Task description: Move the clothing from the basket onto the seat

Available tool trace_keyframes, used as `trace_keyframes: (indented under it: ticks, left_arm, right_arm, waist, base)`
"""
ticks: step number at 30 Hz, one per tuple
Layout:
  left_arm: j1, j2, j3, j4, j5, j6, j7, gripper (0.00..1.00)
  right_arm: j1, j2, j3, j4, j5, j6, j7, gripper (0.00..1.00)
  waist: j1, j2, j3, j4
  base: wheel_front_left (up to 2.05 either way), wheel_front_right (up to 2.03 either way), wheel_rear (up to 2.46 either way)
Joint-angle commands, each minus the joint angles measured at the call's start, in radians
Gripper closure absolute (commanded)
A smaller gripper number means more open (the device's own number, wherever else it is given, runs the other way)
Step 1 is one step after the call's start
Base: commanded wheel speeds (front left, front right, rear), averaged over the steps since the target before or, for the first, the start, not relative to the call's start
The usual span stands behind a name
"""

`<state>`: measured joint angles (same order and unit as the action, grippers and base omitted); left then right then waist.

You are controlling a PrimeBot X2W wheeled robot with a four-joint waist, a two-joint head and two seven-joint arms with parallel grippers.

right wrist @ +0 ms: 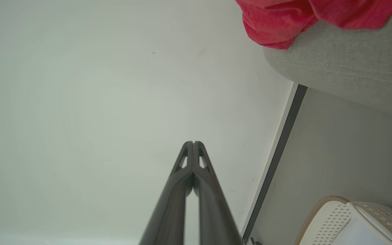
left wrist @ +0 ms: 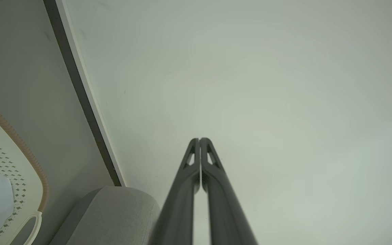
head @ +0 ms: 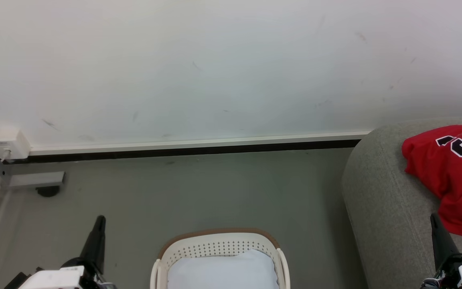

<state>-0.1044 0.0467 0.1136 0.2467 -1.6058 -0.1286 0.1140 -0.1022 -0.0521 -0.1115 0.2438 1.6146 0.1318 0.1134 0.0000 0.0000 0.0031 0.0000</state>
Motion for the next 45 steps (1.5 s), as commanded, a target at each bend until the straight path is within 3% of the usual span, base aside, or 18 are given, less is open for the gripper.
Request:
trace_keyframes:
  ticks: [1,45]
  left_arm:
    - [-0.008,0.007,0.003,-0.003,-0.013,-0.004,0.004,1.00]
    - [-0.008,0.007,0.003,-0.003,-0.013,-0.004,0.004,1.00]
  right_arm:
    - [-0.013,0.001,-0.004,0.003,-0.002,-0.002,0.003,1.00]
    - [-0.013,0.001,-0.005,0.003,-0.003,-0.002,0.004,1.00]
  waist:
    - [0.0000,0.0000,0.000,0.000]
    - [0.0000,0.0000,0.000,0.000]
  base:
    - [0.00,0.00,0.00]
    - [0.00,0.00,0.00]
